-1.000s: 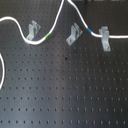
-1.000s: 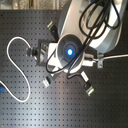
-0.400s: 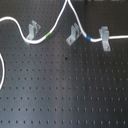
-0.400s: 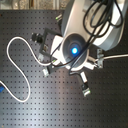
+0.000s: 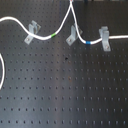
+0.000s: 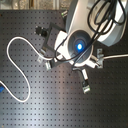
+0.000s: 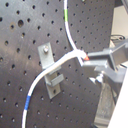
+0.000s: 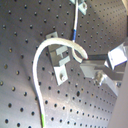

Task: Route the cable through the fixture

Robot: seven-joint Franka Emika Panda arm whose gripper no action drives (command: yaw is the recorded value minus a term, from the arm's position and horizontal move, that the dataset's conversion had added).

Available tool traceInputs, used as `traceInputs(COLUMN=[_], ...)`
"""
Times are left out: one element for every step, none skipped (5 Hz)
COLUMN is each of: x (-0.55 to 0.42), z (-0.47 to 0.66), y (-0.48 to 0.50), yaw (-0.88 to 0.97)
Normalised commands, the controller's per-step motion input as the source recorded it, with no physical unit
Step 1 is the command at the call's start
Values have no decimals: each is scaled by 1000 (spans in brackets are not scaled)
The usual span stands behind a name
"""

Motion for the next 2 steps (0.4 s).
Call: traceInputs(x=[-467,-520], z=[104,212], y=[10,-103], yaw=[0,0])
